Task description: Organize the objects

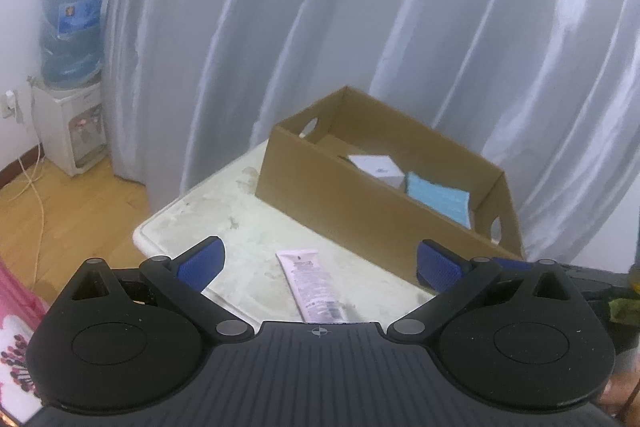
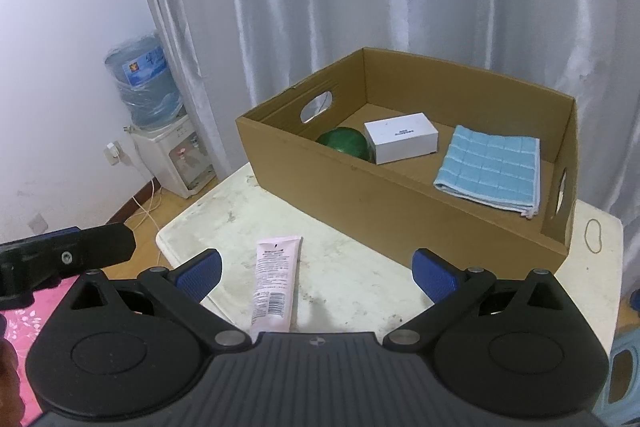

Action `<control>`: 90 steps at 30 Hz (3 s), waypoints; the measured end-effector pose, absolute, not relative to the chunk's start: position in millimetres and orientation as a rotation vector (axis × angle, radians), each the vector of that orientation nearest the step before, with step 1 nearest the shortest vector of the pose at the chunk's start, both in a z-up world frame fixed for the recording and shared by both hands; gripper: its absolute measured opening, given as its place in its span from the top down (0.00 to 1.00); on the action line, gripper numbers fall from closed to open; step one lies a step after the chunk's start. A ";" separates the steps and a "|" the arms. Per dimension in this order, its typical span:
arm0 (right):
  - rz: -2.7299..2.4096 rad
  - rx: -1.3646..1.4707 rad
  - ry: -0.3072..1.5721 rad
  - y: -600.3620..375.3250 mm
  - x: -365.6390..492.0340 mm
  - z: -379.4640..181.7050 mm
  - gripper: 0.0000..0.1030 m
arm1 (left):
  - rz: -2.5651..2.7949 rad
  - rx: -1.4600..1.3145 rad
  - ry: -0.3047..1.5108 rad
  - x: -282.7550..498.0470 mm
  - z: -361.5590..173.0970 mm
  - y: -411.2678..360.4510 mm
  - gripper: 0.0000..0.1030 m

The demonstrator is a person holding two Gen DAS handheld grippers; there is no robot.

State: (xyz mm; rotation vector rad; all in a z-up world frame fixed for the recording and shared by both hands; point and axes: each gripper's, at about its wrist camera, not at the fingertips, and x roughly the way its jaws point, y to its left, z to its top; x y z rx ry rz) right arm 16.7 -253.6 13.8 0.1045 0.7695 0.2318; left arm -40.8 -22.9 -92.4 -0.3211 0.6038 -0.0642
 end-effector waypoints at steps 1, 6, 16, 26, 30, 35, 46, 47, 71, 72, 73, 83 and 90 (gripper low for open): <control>0.233 0.109 0.774 -253.8 17.4 13.7 0.00 | -0.065 -0.327 0.588 -42.9 -92.3 -22.1 0.00; 0.232 0.111 0.781 -250.8 16.5 14.2 0.00 | -0.077 -0.319 0.535 -49.6 -89.8 -20.9 0.00; 0.212 0.098 0.769 -247.5 12.0 16.8 0.00 | -0.061 -0.336 0.527 -52.2 -91.4 -15.5 0.00; 0.191 0.081 0.755 -245.1 7.2 18.4 0.00 | -0.080 -0.352 0.515 -56.0 -95.2 -13.7 0.00; 0.183 0.083 0.751 -246.2 5.9 19.1 0.00 | -0.069 -0.382 0.528 -54.2 -97.2 -10.6 0.00; 0.172 0.087 0.756 -246.5 6.3 18.0 0.00 | -0.079 -0.439 0.553 -53.8 -101.2 -5.9 0.00; 0.132 0.010 0.705 -239.2 -0.2 21.8 0.00 | -0.052 -0.474 0.569 -56.3 -101.9 -1.3 0.00; 0.124 0.000 0.698 -238.6 -1.0 22.3 0.00 | -0.044 -0.481 0.564 -57.4 -102.1 -0.3 0.00; 0.131 -0.110 0.627 -233.1 -6.3 29.5 0.00 | -0.089 -0.398 0.526 -59.9 -92.5 -8.3 0.00; 0.136 -0.101 0.629 -234.9 -5.8 29.6 0.00 | -0.093 -0.399 0.524 -60.5 -92.2 -8.1 0.00; 0.140 -0.093 0.630 -236.4 -5.3 29.6 0.00 | -0.095 -0.401 0.523 -60.9 -92.0 -8.2 0.00; 0.190 0.013 0.657 -252.8 1.4 23.8 0.00 | -0.130 -0.419 0.523 -58.9 -96.7 -6.6 0.00; 0.269 0.135 0.702 -263.4 13.1 12.4 0.00 | -0.133 -0.434 0.582 -47.4 -108.0 -4.1 0.00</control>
